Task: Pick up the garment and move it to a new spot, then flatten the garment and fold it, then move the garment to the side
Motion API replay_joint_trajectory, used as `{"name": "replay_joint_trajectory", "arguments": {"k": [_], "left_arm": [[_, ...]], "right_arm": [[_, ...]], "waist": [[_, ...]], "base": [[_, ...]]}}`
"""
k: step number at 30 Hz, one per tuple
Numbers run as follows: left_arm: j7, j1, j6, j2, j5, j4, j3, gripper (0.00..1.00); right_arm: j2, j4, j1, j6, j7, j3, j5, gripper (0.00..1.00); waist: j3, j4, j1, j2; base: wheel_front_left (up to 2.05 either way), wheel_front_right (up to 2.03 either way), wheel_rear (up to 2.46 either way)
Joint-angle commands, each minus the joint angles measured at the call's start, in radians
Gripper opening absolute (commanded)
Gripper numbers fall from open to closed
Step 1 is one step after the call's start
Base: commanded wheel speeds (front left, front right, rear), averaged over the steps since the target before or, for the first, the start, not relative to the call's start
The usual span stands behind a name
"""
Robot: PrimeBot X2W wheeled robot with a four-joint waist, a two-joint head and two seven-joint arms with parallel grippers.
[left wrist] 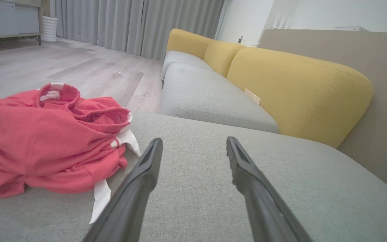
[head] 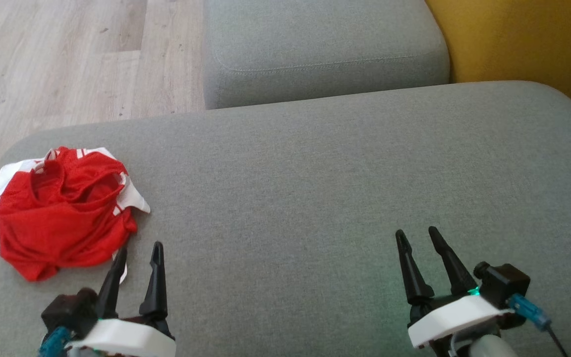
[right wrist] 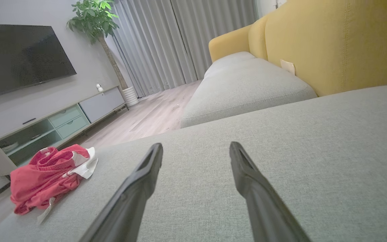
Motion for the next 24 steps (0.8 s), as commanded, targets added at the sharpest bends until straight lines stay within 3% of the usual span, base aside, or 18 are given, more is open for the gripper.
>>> {"name": "replay_joint_trajectory", "arguments": {"k": [1, 19, 24], "left_arm": [[-0.016, -0.034, 0.001, 0.012, 0.026, -0.045, 0.025, 1.00], [-0.069, -0.010, -0.004, 0.014, 0.191, -0.058, 0.034, 1.00], [-0.069, -0.017, -0.016, 0.014, 0.187, -0.035, 0.045, 1.00]], "right_arm": [[-0.002, -0.029, -0.060, -0.001, -0.014, 0.024, -0.027, 1.00], [-0.002, 0.006, -0.063, -0.001, -0.067, -0.002, -0.249, 1.00], [-0.002, 0.007, -0.065, -0.001, -0.067, -0.008, -0.257, 1.00]], "waist": [[0.000, 0.000, 0.0000, 0.0000], [-0.011, -0.008, 0.0000, 0.0000], [-0.009, -0.009, 0.0000, 0.0000]], "base": [[0.00, 0.00, 0.00], [0.00, 0.00, 0.00], [0.00, 0.00, 0.00]]}}
